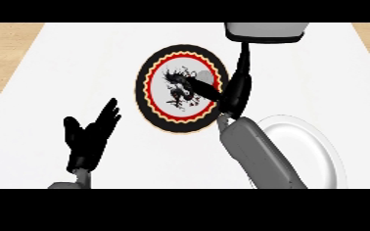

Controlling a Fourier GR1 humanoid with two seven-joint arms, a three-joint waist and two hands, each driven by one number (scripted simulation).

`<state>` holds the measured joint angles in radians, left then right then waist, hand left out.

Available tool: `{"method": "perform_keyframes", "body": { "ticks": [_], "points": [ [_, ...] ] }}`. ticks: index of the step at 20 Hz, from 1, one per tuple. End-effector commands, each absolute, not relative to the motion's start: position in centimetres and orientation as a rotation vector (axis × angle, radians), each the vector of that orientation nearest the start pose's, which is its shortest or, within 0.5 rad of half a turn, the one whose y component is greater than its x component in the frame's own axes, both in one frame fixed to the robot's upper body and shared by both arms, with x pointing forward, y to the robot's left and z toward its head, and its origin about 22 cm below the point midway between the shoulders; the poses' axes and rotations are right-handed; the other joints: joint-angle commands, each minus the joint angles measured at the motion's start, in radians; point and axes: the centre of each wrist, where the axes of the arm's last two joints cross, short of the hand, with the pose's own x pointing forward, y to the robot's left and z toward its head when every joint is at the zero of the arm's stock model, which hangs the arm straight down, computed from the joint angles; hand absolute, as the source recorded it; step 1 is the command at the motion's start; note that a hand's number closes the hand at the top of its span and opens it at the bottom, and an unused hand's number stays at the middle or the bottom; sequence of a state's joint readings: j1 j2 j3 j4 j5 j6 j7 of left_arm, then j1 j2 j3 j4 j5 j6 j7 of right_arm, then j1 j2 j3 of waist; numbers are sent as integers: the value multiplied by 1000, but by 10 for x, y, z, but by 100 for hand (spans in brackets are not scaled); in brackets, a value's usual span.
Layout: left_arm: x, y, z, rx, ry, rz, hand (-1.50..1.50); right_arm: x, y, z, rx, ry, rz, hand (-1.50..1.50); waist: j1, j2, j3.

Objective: Pick the can from the plate and place it in the plate

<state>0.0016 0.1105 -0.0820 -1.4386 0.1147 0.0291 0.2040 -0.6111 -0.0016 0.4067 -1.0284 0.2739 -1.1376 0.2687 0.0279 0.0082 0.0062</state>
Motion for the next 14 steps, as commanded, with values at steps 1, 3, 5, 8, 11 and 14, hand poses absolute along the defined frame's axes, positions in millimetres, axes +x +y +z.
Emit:
{"method": "perform_keyframes", "body": {
  "ticks": [1, 3, 5, 8, 11, 14],
  "points": [
    [242, 236, -37, 3, -1199, -5, 0, 301, -83, 17, -534, -1678, -189, -150, -27, -5, -4],
    [225, 246, -30, -10, -1195, -11, 0, 294, -107, 2, -511, -1675, -130, -150, -21, -7, -4],
    [232, 243, -26, 2, -1188, -9, 0, 271, -101, 2, -452, -1667, -67, -150, -33, -11, -6],
    [235, 242, -39, 13, -1191, -12, 0, 258, -129, -6, -450, -1674, -16, -150, -35, -10, -6],
    [239, 238, -26, 23, -1181, 5, 0, 234, -123, -25, -486, -1656, 33, -150, -31, -10, -6],
    [232, 239, -51, -1, -1175, -18, 0, 213, -123, -24, -498, -1625, 80, -150, -35, -9, -7]
  ]
}}
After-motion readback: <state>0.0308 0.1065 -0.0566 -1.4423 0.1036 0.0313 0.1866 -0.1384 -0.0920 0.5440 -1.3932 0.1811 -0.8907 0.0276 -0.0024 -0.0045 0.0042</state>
